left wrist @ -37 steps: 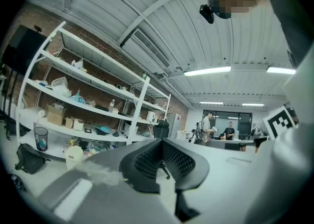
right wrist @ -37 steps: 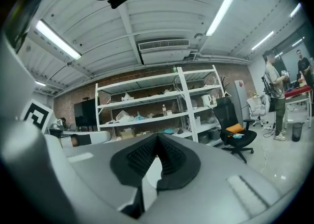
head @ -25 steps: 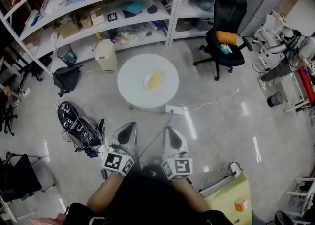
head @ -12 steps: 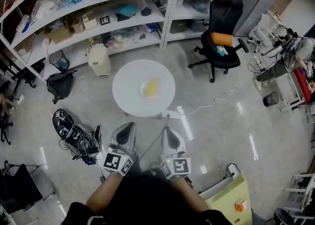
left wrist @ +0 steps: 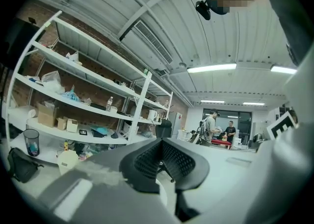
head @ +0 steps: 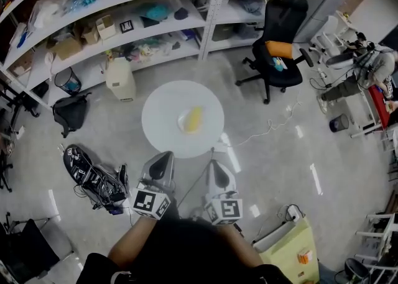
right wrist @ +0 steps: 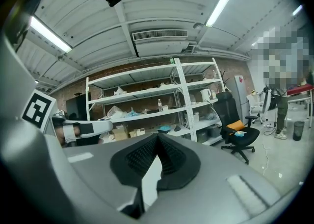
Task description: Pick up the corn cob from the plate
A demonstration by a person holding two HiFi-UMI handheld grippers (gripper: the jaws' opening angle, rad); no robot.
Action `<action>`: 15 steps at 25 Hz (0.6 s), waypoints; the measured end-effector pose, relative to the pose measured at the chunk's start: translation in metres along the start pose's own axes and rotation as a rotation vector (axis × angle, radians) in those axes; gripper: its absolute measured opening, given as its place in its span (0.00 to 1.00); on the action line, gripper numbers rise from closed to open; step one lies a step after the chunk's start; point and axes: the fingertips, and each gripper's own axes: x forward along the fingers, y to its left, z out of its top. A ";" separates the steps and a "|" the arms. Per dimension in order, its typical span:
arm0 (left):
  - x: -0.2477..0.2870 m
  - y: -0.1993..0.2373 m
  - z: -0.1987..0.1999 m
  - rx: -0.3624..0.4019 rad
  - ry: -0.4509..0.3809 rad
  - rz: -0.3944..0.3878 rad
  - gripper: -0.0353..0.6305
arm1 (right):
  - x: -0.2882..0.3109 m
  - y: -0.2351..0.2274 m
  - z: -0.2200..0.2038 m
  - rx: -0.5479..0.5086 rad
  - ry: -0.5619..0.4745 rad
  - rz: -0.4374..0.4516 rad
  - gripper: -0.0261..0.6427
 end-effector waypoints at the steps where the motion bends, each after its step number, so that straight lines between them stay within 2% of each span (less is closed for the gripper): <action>1: 0.004 0.005 0.002 -0.002 -0.001 -0.004 0.06 | 0.006 0.000 0.000 0.002 0.003 -0.008 0.05; 15: 0.044 0.082 0.019 -0.025 0.016 -0.093 0.06 | 0.078 0.017 -0.008 0.006 0.016 -0.152 0.05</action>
